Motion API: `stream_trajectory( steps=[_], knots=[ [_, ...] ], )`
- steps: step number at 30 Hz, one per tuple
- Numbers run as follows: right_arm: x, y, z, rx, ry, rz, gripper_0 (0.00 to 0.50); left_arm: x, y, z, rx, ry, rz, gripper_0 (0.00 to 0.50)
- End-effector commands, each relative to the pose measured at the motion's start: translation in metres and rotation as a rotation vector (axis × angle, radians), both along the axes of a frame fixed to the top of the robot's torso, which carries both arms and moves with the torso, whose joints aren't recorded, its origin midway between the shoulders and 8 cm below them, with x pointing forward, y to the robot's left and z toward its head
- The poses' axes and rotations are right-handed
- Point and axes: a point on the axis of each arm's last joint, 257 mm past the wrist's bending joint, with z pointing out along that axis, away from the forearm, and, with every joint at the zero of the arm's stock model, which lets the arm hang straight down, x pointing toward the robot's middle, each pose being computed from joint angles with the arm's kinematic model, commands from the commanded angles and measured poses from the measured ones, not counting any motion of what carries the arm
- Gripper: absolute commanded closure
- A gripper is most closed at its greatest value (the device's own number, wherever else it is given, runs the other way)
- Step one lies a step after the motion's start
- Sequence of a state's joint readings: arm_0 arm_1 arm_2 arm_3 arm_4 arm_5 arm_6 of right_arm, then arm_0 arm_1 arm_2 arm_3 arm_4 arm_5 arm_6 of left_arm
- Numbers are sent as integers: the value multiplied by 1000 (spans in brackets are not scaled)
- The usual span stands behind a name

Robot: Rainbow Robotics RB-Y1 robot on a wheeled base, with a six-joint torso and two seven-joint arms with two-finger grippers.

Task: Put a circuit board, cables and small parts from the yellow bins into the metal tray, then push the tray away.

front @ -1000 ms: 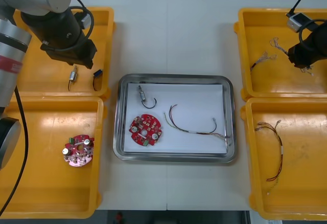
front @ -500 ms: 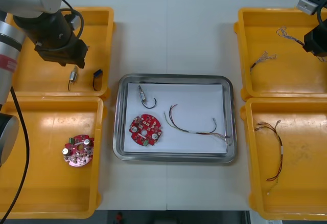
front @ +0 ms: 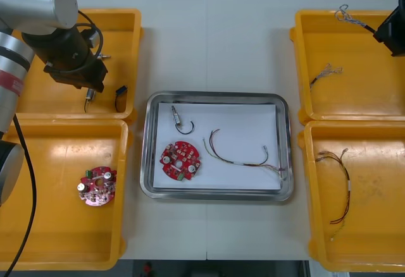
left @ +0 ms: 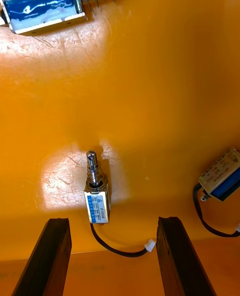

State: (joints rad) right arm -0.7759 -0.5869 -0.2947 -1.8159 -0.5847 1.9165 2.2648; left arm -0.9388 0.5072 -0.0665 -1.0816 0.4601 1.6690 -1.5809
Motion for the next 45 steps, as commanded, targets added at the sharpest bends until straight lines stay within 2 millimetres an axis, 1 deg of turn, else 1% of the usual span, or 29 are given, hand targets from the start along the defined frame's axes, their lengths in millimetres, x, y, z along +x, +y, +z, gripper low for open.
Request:
stream_trajectory(
  steps=[1,2,3,6,7,9,10,13,15,16,18,19,21,22,24,27,32,33,34,35,36,37,41,45],
  knots=[
    [-15,37,-12,-1,10,102,500,17,15,35,74,-63,-57,0],
    [-18,48,-14,-9,11,138,500,16,17,34,76,-60,-53,0],
    [-20,54,-14,-15,11,155,500,16,18,33,76,-57,-52,0],
    [-30,88,-20,-49,17,259,500,16,19,31,78,-53,-53,0],
    [-32,93,-21,-54,17,276,500,16,19,31,78,-53,-54,0],
    [-39,113,-29,-72,33,335,500,16,22,27,75,-47,-49,0],
    [-40,118,-30,-76,36,348,500,16,22,25,74,-47,-48,0],
    [-50,145,-45,-104,62,417,500,20,23,18,73,-52,-49,0],
    [-55,157,-55,-112,81,447,500,22,24,14,80,-56,-50,0],
    [-56,160,-57,-116,85,453,500,24,24,14,83,-59,-52,0],
    [-62,174,-69,-130,111,485,500,24,25,9,87,-56,-50,0],
    [-63,177,-71,-136,114,492,500,24,25,8,88,-55,-51,0],
    [-64,190,-80,-153,114,519,500,24,24,4,84,-51,-52,0],
    [-64,193,-81,-158,112,524,500,24,24,4,84,-50,-54,0],
    [-63,205,-89,-182,103,542,500,23,24,1,89,-46,-55,0],
    [-60,216,-101,-209,95,555,500,21,25,-5,90,-40,-58,0],
    [-52,230,-121,-226,91,570,500,19,26,-11,86,-36,-58,0],
    [-50,231,-127,-231,95,572,500,20,25,-12,85,-38,-59,20],
    [-49,234,-134,-232,98,578,500,20,25,-11,84,-39,-57,184],
    [-48,236,-138,-233,100,580,500,20,25,-11,85,-39,-59,295],
    [-46,238,-145,-234,102,582,500,20,25,-11,85,-39,-59,470],
    [-45,240,-153,-235,105,583,500,20,25,-12,83,-38,-57,498],
    [-37,240,-172,-252,116,579,500,18,26,-16,85,-33,-59,500],
    [-31,234,-190,-273,136,574,500,18,26,-16,83,-35,-58,500]
  ],
)
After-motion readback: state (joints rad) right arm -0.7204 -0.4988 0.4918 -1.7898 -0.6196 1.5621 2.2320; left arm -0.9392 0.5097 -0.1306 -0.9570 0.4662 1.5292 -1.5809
